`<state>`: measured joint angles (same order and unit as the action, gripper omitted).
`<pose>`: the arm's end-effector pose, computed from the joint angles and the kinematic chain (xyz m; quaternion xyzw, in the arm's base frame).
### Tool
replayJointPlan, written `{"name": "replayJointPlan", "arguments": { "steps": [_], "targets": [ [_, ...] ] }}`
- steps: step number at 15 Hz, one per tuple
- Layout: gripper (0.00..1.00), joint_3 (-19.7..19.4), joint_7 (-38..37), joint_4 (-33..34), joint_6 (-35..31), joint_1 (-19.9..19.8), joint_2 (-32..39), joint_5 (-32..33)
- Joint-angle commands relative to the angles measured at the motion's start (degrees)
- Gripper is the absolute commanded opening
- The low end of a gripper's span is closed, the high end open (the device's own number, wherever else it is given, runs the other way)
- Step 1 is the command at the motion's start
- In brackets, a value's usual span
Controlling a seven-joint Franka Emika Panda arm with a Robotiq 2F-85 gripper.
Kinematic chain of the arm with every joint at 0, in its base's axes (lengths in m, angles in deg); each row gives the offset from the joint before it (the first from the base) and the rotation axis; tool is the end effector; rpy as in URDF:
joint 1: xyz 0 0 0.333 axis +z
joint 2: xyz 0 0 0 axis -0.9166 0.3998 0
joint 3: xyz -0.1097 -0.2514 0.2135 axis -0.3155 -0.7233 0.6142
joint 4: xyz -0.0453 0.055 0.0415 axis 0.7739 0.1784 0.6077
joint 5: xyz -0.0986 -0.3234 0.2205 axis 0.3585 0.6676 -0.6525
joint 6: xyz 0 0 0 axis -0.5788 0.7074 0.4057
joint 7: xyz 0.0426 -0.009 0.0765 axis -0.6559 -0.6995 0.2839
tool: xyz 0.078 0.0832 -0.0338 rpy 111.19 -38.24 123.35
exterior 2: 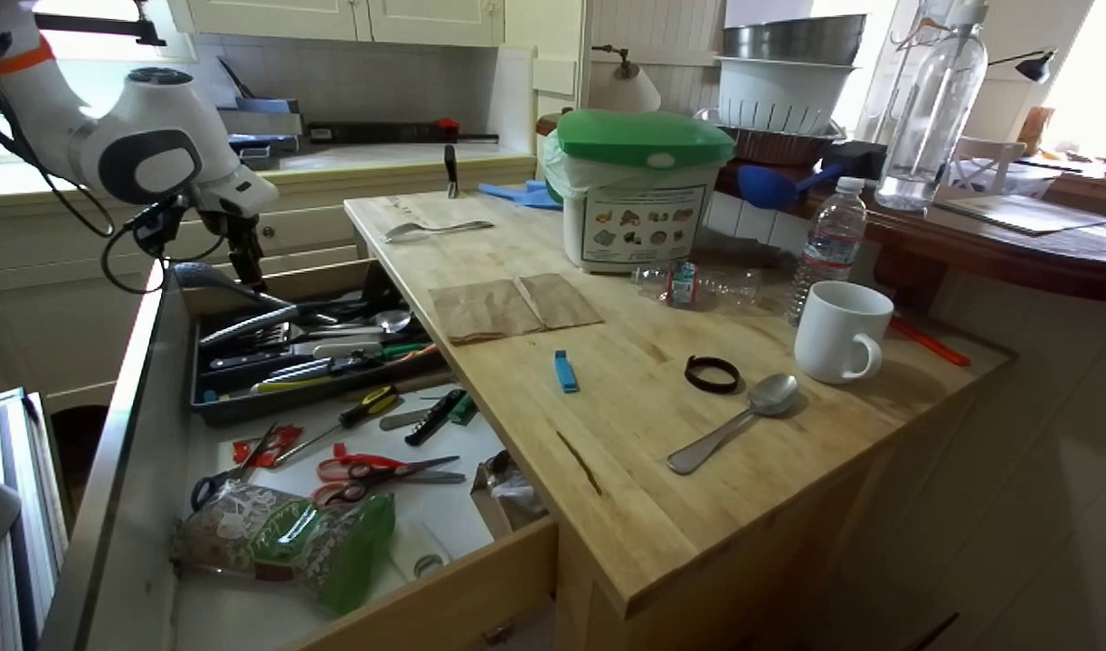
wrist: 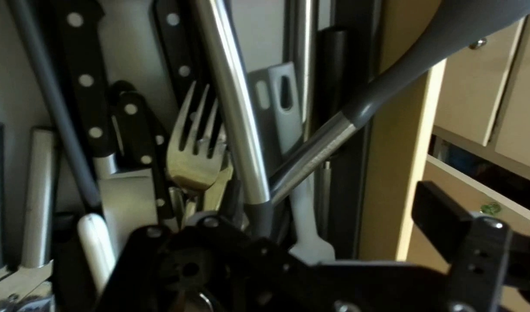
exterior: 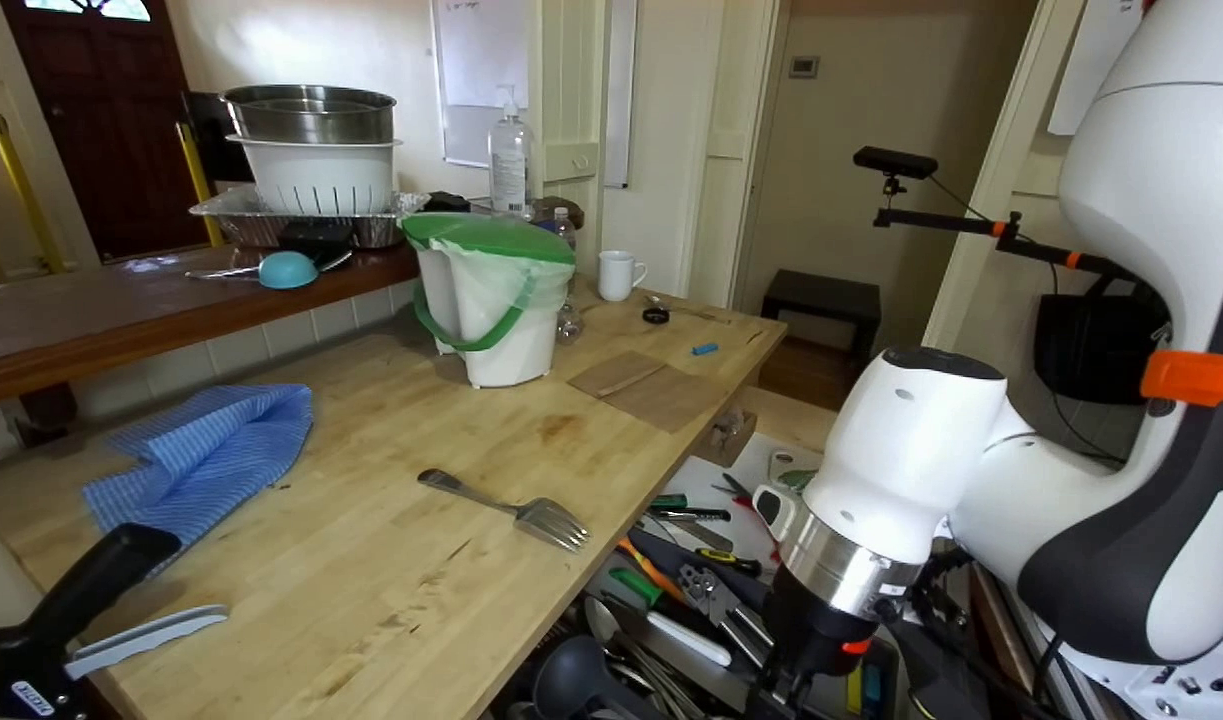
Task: Put the ladle in the open drawer.
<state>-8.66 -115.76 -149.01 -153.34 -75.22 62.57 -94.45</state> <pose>0.3845 0.2425 0.2334 -0.9714 0.1579 -0.0879 0.1543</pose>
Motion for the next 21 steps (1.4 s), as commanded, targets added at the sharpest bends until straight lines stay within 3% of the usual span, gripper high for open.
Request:
{"name": "replayJointPlan", "arguments": {
  "steps": [1, 4, 5, 9, 16, 21],
  "targets": [
    [1.00, 4.34, 0.28, 1.69, -11.37, -2.82, 10.84, -0.75],
    [1.00, 5.39, 0.84, 1.26, -16.90, -3.81, 14.75, 2.18],
    [1.00, 3.86, 0.41, 0.73, -13.89, -1.68, 11.12, 0.04],
    [1.00, 4.07, -0.71, 1.17, -16.74, -2.23, 14.05, -0.26],
    [1.00, 7.53, -10.36, 2.65, -16.66, -6.89, 19.23, -1.16],
    [1.00, 7.54, -14.88, 3.83, -18.91, -8.88, 23.00, -1.36]
  ]
}}
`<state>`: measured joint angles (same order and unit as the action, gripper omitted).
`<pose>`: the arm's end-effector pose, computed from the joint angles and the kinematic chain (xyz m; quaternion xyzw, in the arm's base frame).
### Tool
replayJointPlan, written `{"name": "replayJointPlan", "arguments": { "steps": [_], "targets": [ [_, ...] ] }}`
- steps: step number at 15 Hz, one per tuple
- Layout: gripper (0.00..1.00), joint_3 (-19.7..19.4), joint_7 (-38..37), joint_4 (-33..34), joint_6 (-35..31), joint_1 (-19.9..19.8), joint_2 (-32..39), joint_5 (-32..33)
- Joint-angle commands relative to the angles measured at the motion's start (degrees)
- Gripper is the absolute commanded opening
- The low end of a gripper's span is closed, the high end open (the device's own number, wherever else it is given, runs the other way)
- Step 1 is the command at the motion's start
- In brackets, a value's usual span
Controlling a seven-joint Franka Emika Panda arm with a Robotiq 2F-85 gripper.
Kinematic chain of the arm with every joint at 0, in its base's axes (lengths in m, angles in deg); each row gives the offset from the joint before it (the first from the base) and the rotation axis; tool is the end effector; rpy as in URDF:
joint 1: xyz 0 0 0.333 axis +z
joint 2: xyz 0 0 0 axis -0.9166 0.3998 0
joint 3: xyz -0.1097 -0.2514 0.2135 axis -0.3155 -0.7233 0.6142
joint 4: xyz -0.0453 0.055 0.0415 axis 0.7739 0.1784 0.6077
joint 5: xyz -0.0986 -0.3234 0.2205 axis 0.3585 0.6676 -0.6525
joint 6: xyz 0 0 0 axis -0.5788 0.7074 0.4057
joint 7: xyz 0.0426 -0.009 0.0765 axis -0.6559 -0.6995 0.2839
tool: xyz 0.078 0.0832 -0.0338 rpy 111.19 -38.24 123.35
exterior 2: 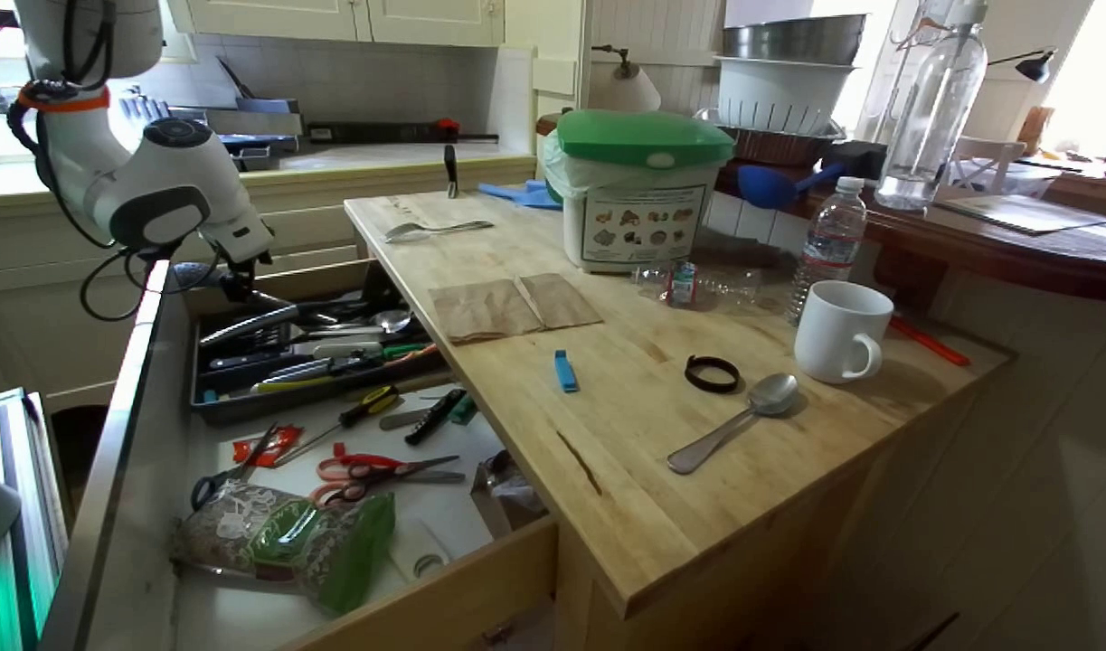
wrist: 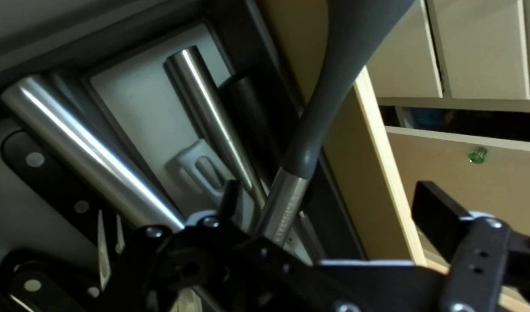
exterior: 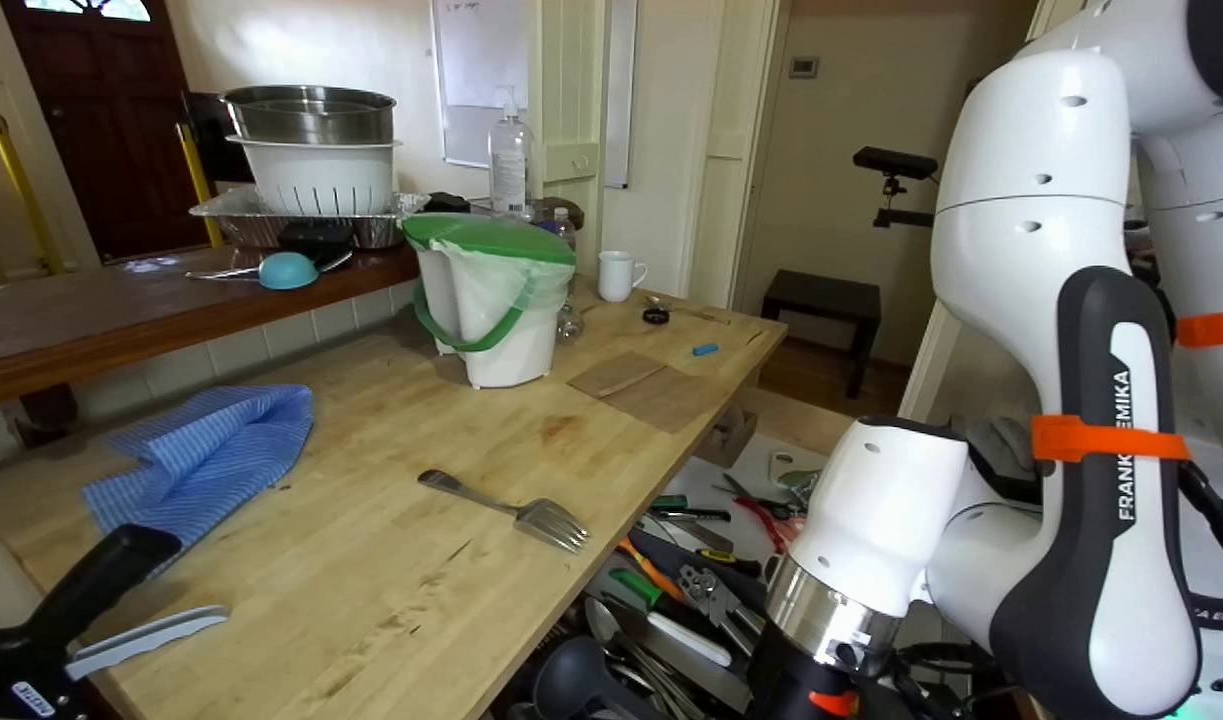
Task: Put the ladle in the open drawer.
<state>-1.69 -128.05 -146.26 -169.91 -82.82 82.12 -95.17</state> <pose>0.3945 0.2559 0.1837 -0.9056 0.3274 -0.0355 0.2673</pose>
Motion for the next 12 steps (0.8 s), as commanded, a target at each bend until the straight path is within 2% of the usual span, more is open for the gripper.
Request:
{"name": "replayJointPlan", "arguments": {
  "steps": [1, 3, 7, 12],
  "targets": [
    [1.00, 0.77, -3.55, 0.89, -3.13, -2.13, 4.00, -0.54],
    [1.00, 0.65, -5.61, 0.74, -3.88, -3.37, 4.75, -0.21],
    [1.00, -1.41, -5.78, 4.39, -0.39, -2.18, 7.78, 0.41],
    [1.00, -1.88, -4.66, 9.22, 4.90, -1.59, 12.12, -0.68]
  ]
}}
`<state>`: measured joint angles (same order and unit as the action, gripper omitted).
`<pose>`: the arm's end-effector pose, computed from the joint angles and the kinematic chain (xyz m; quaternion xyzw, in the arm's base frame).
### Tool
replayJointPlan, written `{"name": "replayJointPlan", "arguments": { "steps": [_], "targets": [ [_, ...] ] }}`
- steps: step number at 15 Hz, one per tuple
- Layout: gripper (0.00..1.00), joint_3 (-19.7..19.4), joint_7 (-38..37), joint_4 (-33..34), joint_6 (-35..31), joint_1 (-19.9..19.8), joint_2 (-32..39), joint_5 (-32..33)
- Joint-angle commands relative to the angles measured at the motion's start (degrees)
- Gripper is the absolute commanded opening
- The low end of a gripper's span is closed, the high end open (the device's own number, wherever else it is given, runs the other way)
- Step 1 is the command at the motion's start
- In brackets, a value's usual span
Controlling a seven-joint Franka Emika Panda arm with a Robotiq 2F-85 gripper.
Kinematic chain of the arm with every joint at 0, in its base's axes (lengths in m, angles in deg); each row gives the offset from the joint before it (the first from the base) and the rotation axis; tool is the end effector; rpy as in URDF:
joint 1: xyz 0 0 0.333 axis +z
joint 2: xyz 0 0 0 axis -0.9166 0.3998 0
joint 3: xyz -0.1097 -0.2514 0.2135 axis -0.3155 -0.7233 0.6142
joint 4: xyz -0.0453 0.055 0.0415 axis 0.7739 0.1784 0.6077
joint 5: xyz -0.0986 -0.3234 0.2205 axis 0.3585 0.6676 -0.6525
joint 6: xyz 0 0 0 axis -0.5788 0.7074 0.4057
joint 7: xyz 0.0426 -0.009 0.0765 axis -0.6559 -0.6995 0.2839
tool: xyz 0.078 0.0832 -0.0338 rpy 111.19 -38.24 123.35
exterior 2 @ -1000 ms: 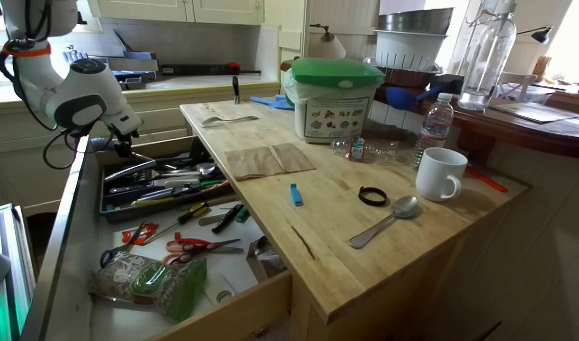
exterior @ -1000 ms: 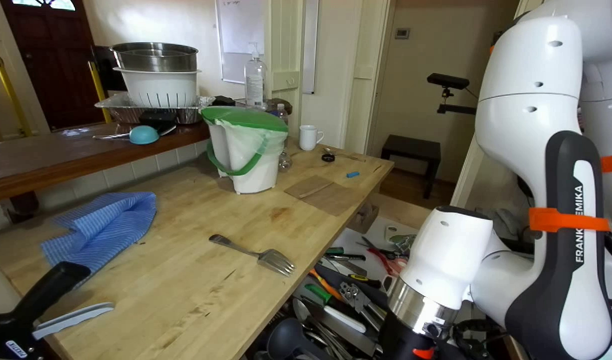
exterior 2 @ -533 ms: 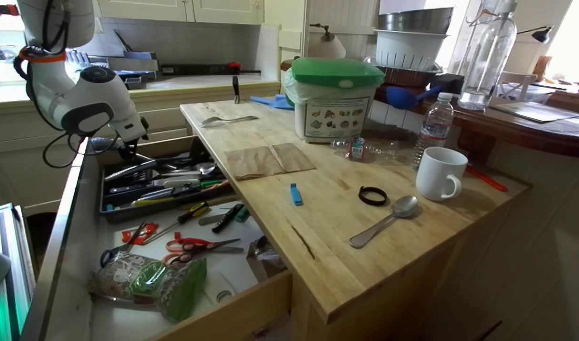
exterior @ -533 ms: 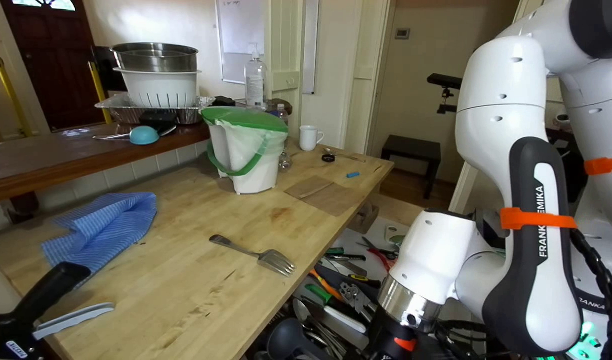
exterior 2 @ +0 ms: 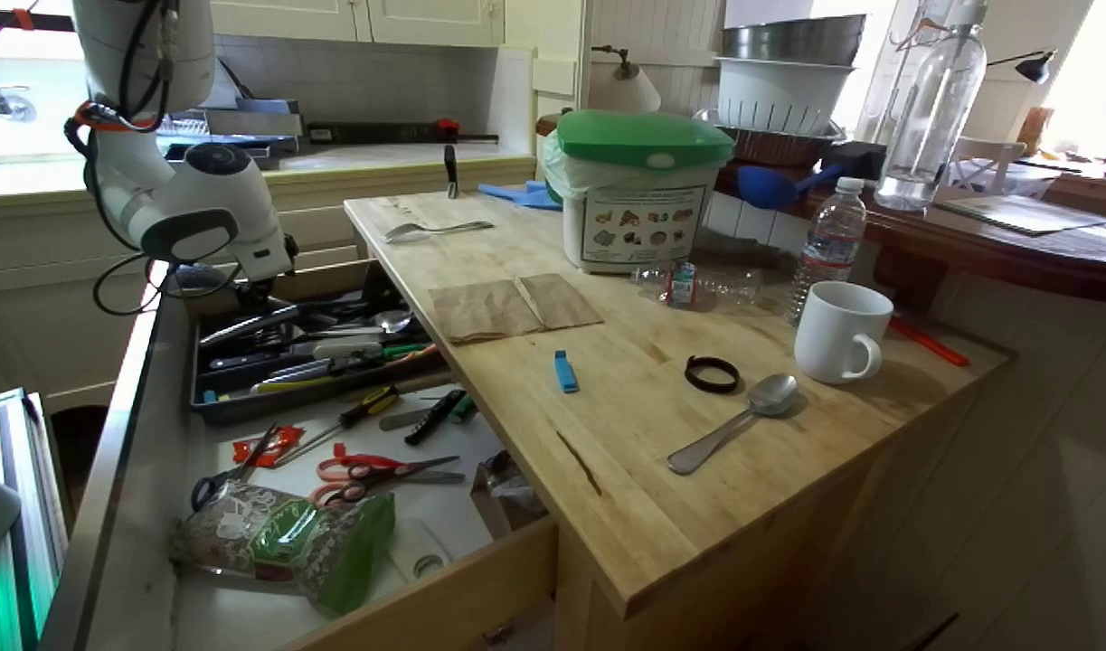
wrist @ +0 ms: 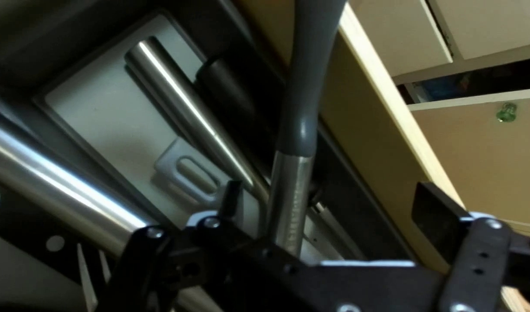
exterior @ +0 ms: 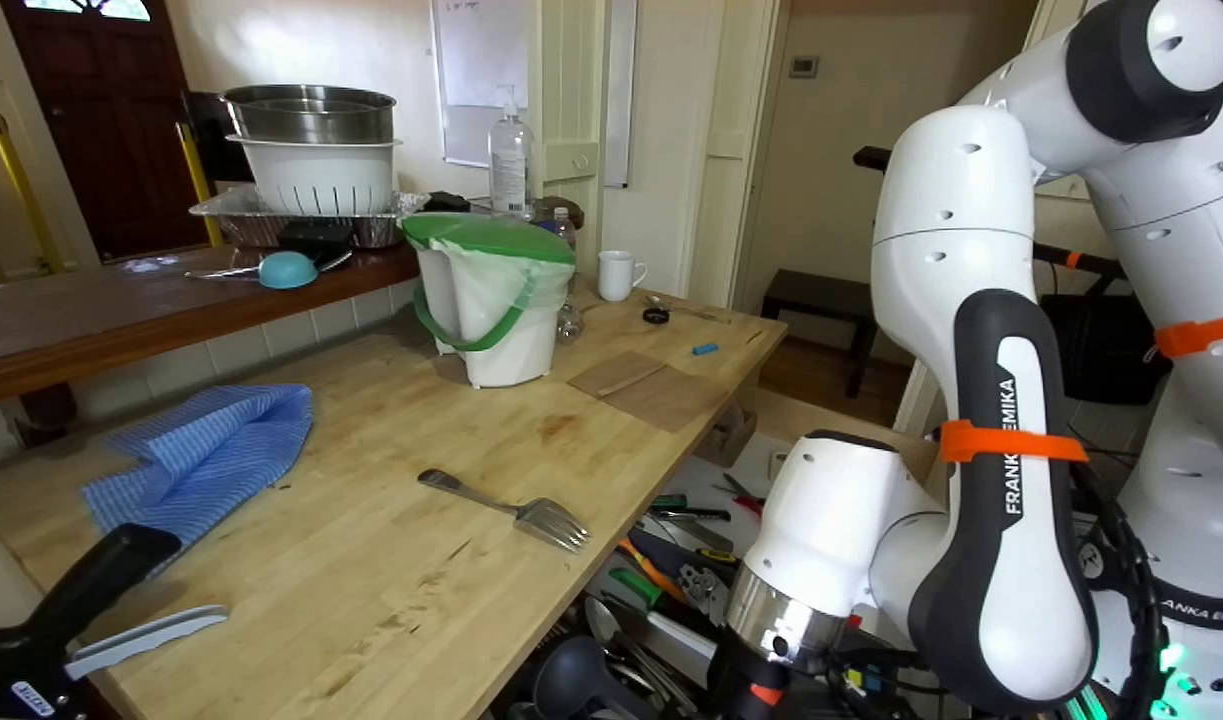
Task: Put the ladle in the open drawer.
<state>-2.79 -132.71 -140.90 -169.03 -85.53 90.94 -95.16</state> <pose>0.4270 0.2451 0.1515 -0.8636 0.4180 0.0135 0.2816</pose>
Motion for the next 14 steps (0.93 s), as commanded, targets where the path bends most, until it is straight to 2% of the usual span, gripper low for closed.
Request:
{"name": "replayJointPlan", "arguments": {
  "steps": [1, 3, 4, 6, 14],
  "targets": [
    [1.00, -0.82, 0.17, 4.56, 5.46, 1.24, 3.88, -1.35],
    [0.97, -0.89, 0.51, 5.35, 7.26, 1.20, 4.72, -2.61],
    [0.74, -0.97, 0.67, 5.67, 7.95, 1.06, 5.04, -3.21],
    [0.70, -0.85, 0.99, 6.22, 8.58, 0.95, 5.35, -4.19],
    [0.08, -0.52, 1.54, 5.69, 8.93, 0.99, 4.45, -6.37]
  ]
}}
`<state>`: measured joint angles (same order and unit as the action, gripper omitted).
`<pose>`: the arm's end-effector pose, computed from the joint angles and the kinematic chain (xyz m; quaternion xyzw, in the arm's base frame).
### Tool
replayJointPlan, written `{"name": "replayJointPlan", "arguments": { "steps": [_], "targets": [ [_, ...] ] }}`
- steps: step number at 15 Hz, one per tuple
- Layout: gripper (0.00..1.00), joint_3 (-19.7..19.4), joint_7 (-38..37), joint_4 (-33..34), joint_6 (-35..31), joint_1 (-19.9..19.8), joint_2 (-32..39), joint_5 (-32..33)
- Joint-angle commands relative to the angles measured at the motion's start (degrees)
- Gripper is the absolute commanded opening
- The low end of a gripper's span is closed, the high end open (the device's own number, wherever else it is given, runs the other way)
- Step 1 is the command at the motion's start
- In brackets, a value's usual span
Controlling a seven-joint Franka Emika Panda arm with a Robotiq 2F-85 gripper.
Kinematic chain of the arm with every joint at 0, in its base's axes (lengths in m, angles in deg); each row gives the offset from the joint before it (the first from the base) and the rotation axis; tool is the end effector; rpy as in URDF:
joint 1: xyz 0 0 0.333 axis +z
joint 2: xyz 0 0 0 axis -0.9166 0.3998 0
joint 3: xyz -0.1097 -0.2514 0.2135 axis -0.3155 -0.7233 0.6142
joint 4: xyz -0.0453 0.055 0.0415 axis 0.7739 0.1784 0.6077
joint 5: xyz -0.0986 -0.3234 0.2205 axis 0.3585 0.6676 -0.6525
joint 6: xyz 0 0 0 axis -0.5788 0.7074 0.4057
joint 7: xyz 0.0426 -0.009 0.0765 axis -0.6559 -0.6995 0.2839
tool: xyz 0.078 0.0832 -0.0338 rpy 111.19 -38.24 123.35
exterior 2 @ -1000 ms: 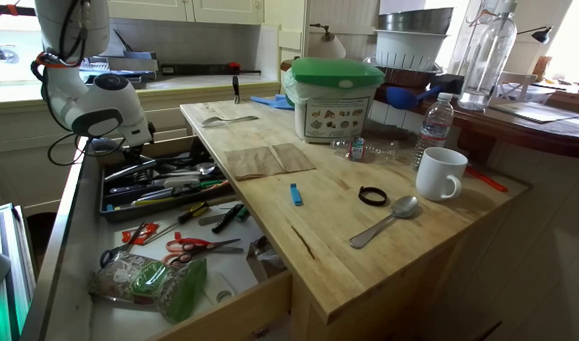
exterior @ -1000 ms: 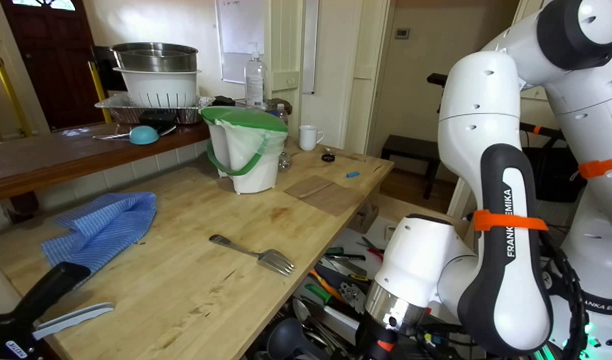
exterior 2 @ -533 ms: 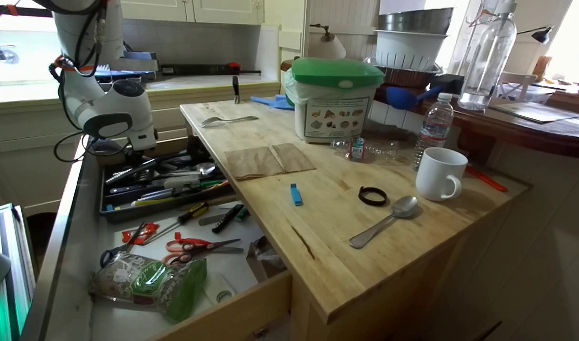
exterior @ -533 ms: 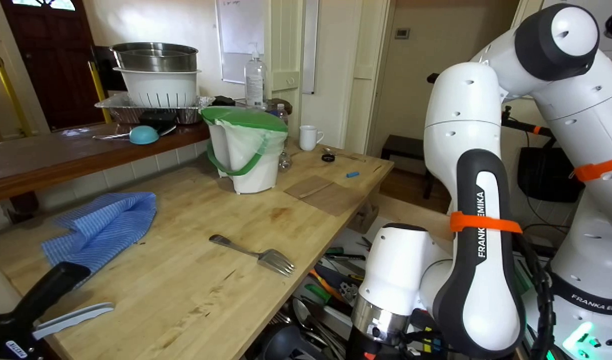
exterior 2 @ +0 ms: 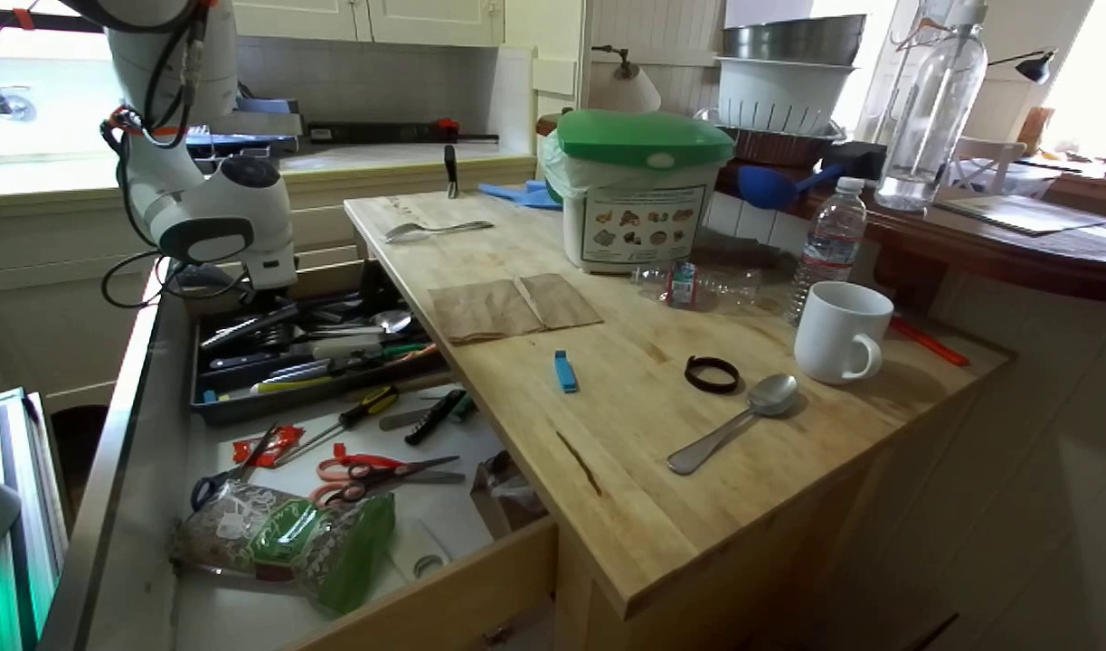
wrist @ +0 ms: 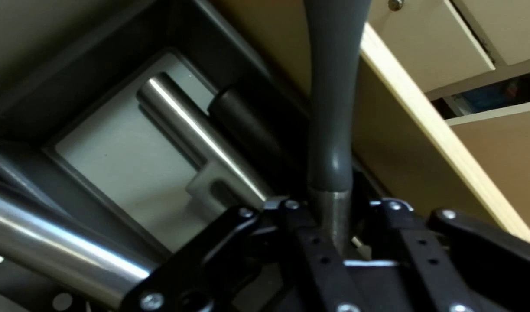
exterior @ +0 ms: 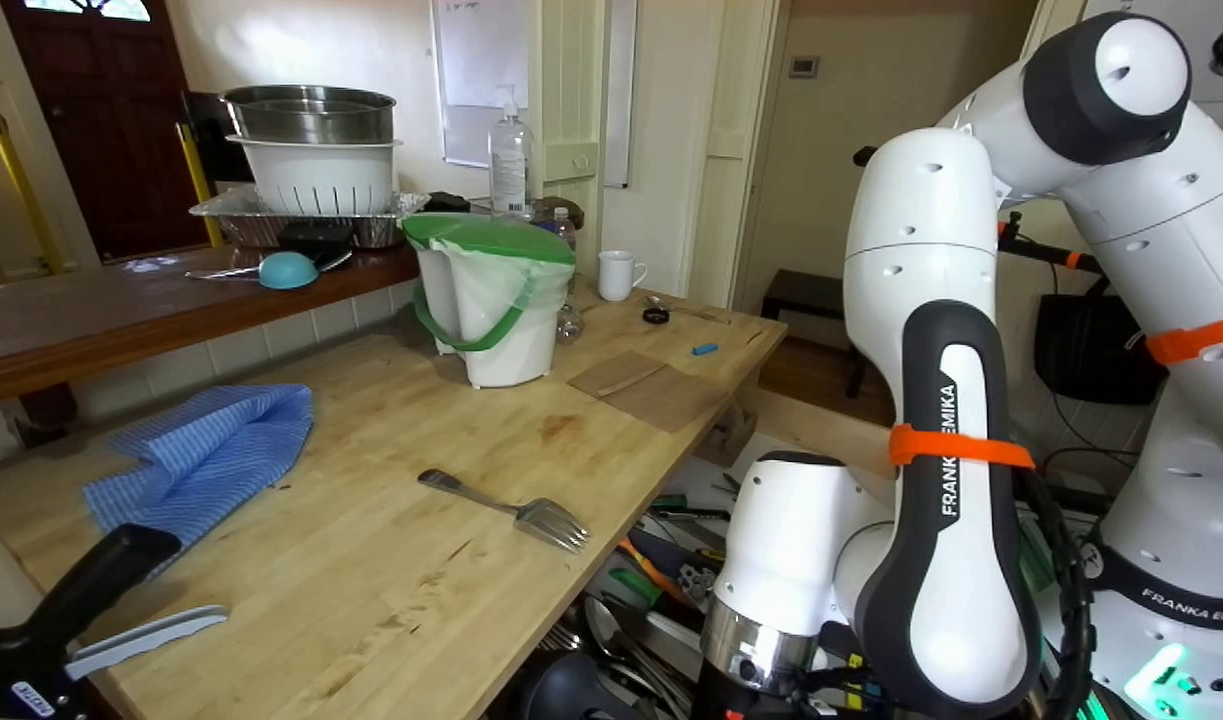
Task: Put the ladle in the open drawer.
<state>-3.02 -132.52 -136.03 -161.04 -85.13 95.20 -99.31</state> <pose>0.4395 0.2544 0.1269 -0.8500 0.4506 0.0822 0.2602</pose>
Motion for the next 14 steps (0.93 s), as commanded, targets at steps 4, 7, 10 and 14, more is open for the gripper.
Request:
{"name": "replayJointPlan", "arguments": {
  "steps": [4, 7, 10, 14],
  "targets": [
    [0.01, 3.39, 5.10, -3.03, -0.84, -2.23, -2.18, -0.54],
    [0.03, 7.98, 8.96, -7.06, -1.26, -6.60, -4.38, 0.49],
    [0.03, 11.63, 14.72, -10.40, -1.06, -10.62, -6.97, 1.97],
    [0.03, 15.78, 19.77, -11.48, -1.20, -16.40, -7.83, 2.23]
  ]
}}
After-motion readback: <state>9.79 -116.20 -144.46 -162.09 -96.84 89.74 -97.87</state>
